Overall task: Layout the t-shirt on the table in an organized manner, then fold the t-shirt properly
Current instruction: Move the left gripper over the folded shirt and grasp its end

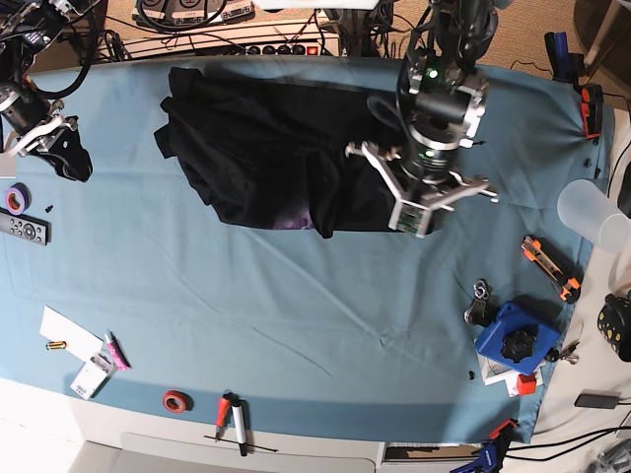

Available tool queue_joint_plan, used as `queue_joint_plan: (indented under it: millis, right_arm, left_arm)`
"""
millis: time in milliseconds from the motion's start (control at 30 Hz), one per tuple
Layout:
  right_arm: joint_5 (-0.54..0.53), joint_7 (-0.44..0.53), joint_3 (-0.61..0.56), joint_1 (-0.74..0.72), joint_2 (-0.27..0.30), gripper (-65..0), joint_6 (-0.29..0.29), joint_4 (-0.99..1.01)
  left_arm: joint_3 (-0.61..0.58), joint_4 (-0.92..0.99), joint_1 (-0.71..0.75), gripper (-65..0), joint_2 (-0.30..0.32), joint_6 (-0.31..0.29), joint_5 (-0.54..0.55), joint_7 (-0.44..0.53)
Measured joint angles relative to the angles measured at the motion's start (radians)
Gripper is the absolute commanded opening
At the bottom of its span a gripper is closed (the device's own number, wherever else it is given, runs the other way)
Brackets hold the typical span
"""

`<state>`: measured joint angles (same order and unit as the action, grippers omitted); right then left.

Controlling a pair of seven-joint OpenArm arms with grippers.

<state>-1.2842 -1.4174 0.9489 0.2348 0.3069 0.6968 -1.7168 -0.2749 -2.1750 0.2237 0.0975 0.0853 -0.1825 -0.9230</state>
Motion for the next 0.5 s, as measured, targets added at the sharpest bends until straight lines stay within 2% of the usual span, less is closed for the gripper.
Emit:
queue_joint_plan:
  millis: [100,200,267,400,500]
  right_arm:
    - [0.0,0.0,0.0,0.0,0.0,-47.4,0.0,0.0]
    - [0.0,0.0,0.0,0.0,0.0,-47.4,0.0,0.0]
    - [0.0,0.0,0.0,0.0,0.0,-47.4,0.0,0.0]
    - [0.0,0.0,0.0,0.0,0.0,-47.4,0.0,0.0]
    - [-0.001,0.0,0.0,0.0,0.0,-47.4,0.0,0.0]
  left_arm:
    - [-0.005,0.086,0.003,-52.8,0.0,-0.044,0.068,0.0]
    - [-0.005,0.118,0.003,-52.8,0.0,-0.049,0.128,-0.027]
    - [-0.004,0.119,0.003,-52.8,0.0,-0.054,0.207,-0.075]
    - [-0.005,0.119,0.038,-52.8,0.002,-0.176,0.422,-0.085]
    - [-0.035,0.119,0.077,-52.8,0.003,-0.191,0.441,-0.071]
